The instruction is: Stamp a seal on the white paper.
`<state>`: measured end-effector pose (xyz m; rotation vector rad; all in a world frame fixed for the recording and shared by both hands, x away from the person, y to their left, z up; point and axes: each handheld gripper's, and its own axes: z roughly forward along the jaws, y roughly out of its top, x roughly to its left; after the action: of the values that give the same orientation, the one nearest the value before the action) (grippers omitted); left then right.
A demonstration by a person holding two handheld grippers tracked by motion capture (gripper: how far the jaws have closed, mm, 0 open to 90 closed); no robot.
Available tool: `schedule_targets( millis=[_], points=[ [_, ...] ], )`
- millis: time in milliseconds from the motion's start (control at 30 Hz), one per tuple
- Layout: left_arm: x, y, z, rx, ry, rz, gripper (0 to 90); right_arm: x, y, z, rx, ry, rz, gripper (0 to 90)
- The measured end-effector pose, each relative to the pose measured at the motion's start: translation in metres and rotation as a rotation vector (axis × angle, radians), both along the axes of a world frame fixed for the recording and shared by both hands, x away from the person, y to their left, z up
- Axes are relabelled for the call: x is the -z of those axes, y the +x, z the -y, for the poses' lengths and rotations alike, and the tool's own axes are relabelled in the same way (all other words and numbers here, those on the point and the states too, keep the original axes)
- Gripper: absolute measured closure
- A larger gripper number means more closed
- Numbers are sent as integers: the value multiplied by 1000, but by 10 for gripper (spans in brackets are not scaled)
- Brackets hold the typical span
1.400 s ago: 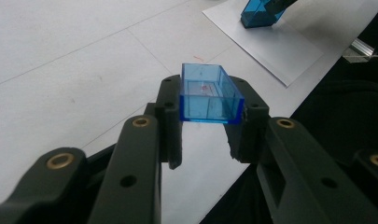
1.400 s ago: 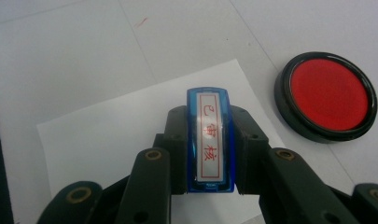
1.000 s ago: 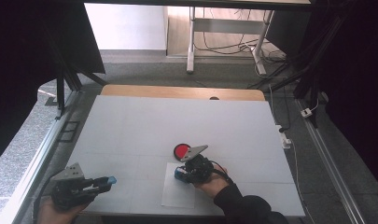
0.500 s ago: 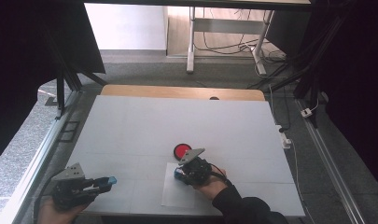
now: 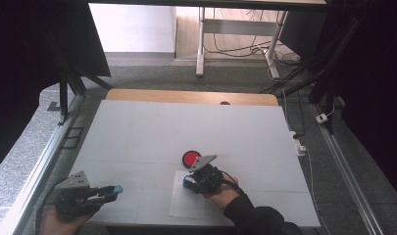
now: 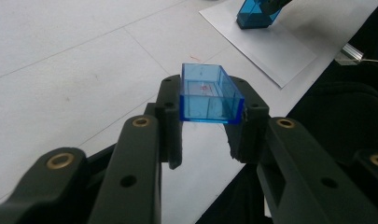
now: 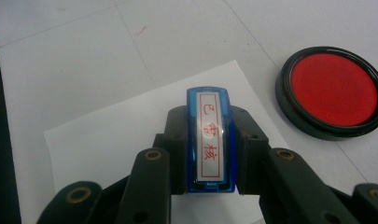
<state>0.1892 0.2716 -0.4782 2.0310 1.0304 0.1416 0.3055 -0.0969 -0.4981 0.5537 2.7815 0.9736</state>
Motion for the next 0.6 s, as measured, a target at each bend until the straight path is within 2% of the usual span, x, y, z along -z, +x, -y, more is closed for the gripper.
schedule_targets(
  millis=[367, 500, 600],
  points=[
    [0, 0, 0, 5, 1, 0, 681, 0, 1, 3, 11, 18, -9, 712],
    [0, 0, 0, 3, 0, 1, 680, 0, 2, 4, 25, 39, -29, 711],
    [0, 0, 0, 3, 0, 0, 680, -2, 2, 5, 27, 54, -25, 711]
  ],
)
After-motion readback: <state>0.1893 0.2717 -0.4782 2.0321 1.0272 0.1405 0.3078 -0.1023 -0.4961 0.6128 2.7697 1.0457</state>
